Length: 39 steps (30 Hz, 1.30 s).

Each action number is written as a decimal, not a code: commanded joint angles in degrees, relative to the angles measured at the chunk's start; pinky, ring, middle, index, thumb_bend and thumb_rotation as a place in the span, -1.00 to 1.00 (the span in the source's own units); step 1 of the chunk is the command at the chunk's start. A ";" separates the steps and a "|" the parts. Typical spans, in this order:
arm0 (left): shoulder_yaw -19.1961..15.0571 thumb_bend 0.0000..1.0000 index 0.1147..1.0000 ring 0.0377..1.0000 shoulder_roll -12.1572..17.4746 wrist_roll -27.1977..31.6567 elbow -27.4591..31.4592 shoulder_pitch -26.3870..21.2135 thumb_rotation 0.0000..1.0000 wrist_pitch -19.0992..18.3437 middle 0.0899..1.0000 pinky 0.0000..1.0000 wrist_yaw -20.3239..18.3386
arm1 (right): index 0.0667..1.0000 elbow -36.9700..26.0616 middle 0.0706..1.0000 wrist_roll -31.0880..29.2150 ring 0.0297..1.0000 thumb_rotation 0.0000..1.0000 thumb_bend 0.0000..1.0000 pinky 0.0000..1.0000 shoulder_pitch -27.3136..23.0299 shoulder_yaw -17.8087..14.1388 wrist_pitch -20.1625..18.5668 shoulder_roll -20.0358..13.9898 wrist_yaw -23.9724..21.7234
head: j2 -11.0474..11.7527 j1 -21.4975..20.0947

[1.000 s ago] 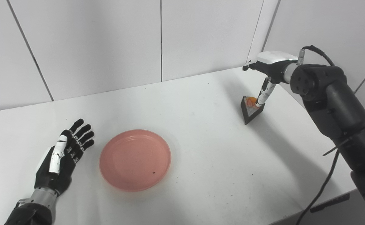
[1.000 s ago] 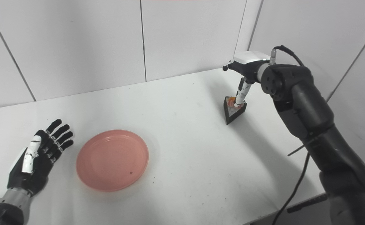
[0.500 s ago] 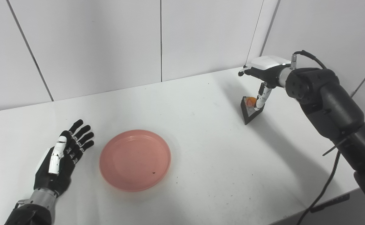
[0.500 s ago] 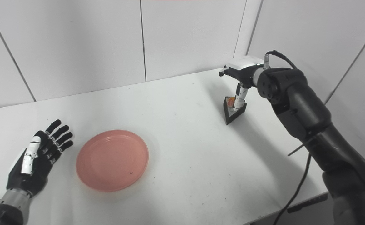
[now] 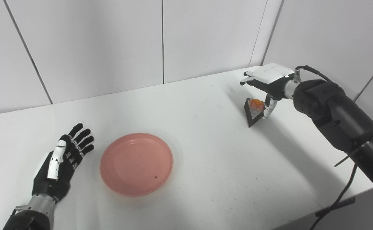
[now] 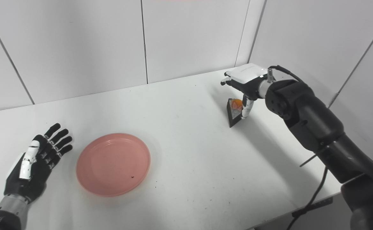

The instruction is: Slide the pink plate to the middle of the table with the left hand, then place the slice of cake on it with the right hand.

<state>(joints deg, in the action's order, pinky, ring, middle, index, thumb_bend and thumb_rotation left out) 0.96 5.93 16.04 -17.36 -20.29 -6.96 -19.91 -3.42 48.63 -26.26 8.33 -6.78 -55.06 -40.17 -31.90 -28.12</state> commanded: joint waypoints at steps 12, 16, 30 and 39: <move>0.07 -0.12 0.77 0.76 1.26 -0.35 -2.71 2.41 0.95 -3.11 0.79 0.75 -0.28 | 0.72 3.04 0.93 1.21 0.71 -1.00 0.73 0.29 -2.45 2.26 5.42 -2.29 4.11 | -0.49 -0.11; -0.05 -0.09 0.76 0.76 1.56 -0.06 -3.24 2.44 0.91 -2.76 0.78 0.74 -0.81 | 0.70 4.75 0.91 1.14 0.63 -1.00 0.72 0.23 -2.83 2.97 7.46 -1.89 5.88 | -0.91 -0.24; -0.11 -0.12 0.77 0.77 1.89 0.29 -0.50 3.28 0.96 -4.76 0.79 0.76 -0.26 | 0.69 7.91 0.90 1.90 0.62 -1.00 0.63 0.24 -2.37 3.83 8.14 -1.50 7.94 | -1.76 -0.01; -0.05 -0.07 0.76 0.76 2.69 0.48 -0.74 3.46 0.90 -4.35 0.78 0.75 -0.99 | 0.68 9.88 0.88 2.81 0.59 -1.00 0.64 0.19 -1.13 3.19 7.68 -1.49 11.38 | -2.38 -0.22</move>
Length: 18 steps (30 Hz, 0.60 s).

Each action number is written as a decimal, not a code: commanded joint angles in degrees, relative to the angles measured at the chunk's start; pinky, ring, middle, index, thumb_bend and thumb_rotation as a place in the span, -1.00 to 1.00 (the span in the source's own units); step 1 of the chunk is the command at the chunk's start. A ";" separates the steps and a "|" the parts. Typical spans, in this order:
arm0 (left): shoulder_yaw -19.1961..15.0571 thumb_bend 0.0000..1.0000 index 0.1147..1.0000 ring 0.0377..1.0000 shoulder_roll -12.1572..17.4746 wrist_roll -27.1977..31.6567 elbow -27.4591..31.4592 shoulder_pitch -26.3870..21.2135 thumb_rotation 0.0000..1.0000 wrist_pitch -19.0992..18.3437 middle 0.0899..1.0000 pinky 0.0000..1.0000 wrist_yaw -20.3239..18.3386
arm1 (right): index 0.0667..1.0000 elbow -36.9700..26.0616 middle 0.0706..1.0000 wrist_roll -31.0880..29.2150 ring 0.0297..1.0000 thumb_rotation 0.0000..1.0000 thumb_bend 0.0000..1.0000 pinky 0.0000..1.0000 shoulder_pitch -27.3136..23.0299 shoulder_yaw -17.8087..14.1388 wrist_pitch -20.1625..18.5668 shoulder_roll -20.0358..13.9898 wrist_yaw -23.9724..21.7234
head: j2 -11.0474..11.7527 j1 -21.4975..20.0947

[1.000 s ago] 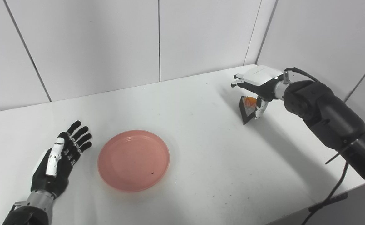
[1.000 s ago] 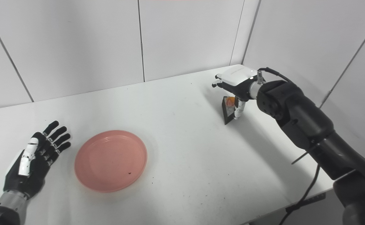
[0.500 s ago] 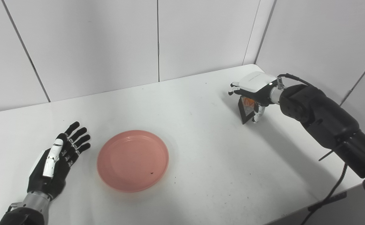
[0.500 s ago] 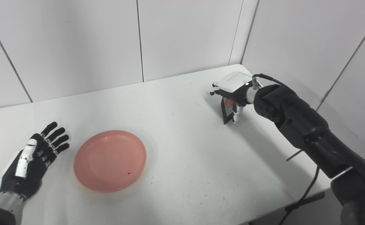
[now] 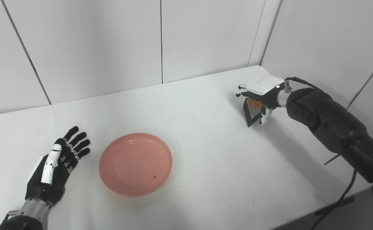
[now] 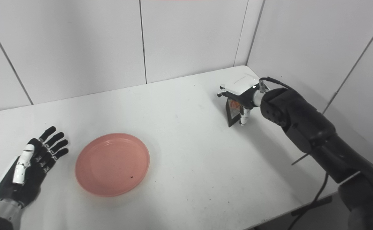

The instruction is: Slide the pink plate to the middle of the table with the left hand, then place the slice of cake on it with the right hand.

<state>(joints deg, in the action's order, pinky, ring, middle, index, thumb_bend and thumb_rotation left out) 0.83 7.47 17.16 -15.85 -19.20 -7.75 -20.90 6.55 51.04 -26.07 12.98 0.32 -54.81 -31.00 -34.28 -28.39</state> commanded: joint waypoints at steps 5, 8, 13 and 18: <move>-0.14 -0.02 0.74 0.73 1.43 -0.27 -2.90 2.35 0.82 -3.34 0.76 0.71 -0.43 | 0.67 0.94 0.89 -0.59 0.59 -1.00 0.63 0.17 -0.68 -2.04 -0.11 -1.26 3.14 | -0.31 0.04; -0.27 -0.01 0.73 0.72 1.52 -0.24 -2.93 2.42 0.80 -3.38 0.75 0.69 -0.68 | 0.67 1.82 0.90 -1.16 0.62 -1.00 0.58 0.19 -0.71 -2.16 -0.18 -0.86 3.41 | -0.42 0.05; -0.42 -0.02 0.71 0.71 1.62 -0.04 -3.40 2.34 0.79 -3.20 0.74 0.69 -1.06 | 0.68 2.98 0.90 -1.13 0.62 -1.00 0.51 0.16 -1.29 -1.67 -0.84 -0.07 2.94 | -0.61 -0.05; -0.55 -0.02 0.71 0.71 1.76 -0.10 -3.56 2.35 0.77 -3.16 0.74 0.69 -1.18 | 0.67 4.07 0.89 -1.66 0.63 -1.00 0.50 0.13 -1.64 -1.53 -0.16 0.49 3.36 | -0.73 0.00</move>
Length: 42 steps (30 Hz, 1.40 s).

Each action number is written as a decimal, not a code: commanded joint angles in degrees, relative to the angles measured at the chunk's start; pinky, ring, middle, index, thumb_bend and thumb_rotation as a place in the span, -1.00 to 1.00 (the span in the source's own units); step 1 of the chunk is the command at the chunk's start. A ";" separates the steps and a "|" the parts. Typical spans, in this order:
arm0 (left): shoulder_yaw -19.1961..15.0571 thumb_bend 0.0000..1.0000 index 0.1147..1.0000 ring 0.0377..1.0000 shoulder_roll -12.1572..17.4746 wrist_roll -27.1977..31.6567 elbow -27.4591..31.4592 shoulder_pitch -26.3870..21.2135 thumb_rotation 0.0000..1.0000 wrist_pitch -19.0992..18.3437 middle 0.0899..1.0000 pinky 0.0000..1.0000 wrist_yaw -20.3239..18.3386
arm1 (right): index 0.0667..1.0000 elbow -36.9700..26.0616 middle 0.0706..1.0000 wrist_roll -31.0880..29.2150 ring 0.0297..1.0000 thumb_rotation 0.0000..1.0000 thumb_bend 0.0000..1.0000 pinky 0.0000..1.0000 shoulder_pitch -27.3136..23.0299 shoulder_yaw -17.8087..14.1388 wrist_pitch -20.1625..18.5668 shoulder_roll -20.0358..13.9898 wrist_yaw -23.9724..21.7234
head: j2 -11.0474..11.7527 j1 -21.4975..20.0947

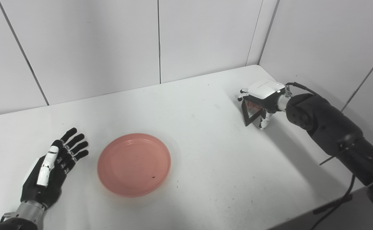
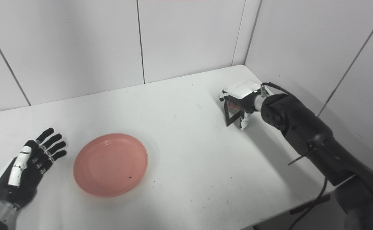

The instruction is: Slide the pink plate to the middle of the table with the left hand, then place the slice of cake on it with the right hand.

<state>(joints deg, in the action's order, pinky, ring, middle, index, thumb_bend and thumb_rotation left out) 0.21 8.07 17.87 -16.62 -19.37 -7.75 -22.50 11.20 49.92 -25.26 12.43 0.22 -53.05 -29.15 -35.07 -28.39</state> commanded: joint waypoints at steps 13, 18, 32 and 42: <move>-0.05 -0.01 0.69 0.70 1.29 -0.45 -1.39 2.95 0.75 -4.15 0.72 0.65 0.32 | 0.57 2.22 0.79 -0.74 0.58 -1.00 0.42 0.06 -2.99 -0.96 0.87 0.16 4.79 | -0.20 0.04; 0.11 -0.07 0.75 0.75 1.27 -0.37 0.23 3.24 0.84 -5.25 0.77 0.75 0.86 | 0.39 7.54 0.43 -2.30 0.33 -1.00 0.37 0.16 -4.08 -0.78 3.46 1.22 10.75 | -0.32 0.17; 0.17 -0.07 0.77 0.76 1.28 -0.27 0.71 3.44 0.86 -5.60 0.79 0.75 0.70 | -0.13 14.19 0.02 -3.69 -0.18 -1.00 0.03 -0.01 -7.31 0.72 3.16 2.21 15.70 | -0.77 0.36; 0.51 -0.05 0.77 0.77 1.08 -0.67 1.15 3.47 0.88 -5.81 0.79 0.76 0.94 | -0.15 13.21 0.02 -4.99 -0.16 -1.00 0.03 0.04 -7.67 0.44 2.65 2.12 14.91 | -0.77 0.57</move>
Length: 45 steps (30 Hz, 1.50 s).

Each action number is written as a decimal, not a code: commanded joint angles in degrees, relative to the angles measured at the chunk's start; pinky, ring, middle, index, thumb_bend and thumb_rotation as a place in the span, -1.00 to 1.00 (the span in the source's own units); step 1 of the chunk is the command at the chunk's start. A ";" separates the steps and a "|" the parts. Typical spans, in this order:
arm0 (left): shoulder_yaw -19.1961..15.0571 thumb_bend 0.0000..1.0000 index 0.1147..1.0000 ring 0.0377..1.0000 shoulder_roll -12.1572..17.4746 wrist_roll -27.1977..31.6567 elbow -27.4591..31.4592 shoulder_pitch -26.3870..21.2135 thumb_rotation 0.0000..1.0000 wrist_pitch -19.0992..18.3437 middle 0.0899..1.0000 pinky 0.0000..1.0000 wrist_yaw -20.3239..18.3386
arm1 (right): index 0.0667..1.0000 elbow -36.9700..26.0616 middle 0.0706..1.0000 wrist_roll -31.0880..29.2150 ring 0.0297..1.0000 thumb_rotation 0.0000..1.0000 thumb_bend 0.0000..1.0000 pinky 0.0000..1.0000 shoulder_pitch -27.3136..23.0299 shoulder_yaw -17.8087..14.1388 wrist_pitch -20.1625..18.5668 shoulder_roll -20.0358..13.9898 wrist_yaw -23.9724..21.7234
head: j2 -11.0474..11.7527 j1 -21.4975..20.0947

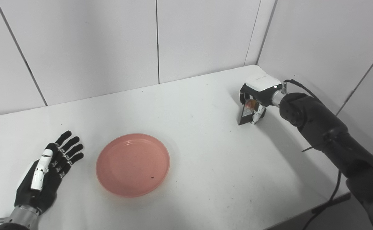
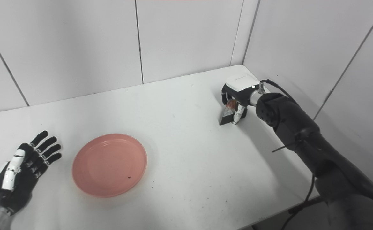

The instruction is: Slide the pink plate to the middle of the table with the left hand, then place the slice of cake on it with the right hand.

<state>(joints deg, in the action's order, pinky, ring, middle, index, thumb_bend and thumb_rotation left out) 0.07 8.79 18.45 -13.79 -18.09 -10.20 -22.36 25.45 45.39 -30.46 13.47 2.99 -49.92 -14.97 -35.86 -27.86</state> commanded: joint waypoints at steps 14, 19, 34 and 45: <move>2.10 -0.10 0.79 0.77 -0.23 -1.97 -2.45 2.01 0.93 -1.80 0.79 0.76 1.33 | -0.01 -14.11 -0.08 -4.40 -0.24 -1.00 0.02 -0.12 -1.28 -4.55 -6.40 -2.01 -8.35 | 0.60 1.83; 2.86 -0.19 0.83 0.80 -1.10 -2.09 -0.72 2.21 0.99 -2.73 0.83 0.81 2.01 | 0.01 -23.15 -0.09 -4.51 -0.26 -1.00 0.02 -0.17 -2.44 -4.98 -10.15 -1.87 -14.42 | 0.82 3.22; 4.94 -0.29 0.85 0.84 -5.10 -4.92 2.34 2.36 1.00 -5.67 0.85 0.86 6.64 | 0.06 -37.80 -0.13 -3.67 -0.29 -1.00 0.01 -0.28 -9.09 -2.05 -13.54 4.00 -25.80 | 0.40 10.63; 7.04 -0.30 0.82 0.80 -8.48 -8.37 3.17 1.53 1.00 -7.46 0.81 0.80 10.54 | -0.09 -40.50 -0.06 -3.43 -0.21 -1.00 0.03 -0.44 -13.00 1.94 -12.24 12.78 -26.81 | -0.72 18.12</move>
<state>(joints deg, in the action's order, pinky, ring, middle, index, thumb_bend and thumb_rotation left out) 5.56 1.00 11.66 -8.99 -17.31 -12.92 -11.87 -13.10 41.45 -39.81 15.68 -9.98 -37.31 -42.01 -36.65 -9.77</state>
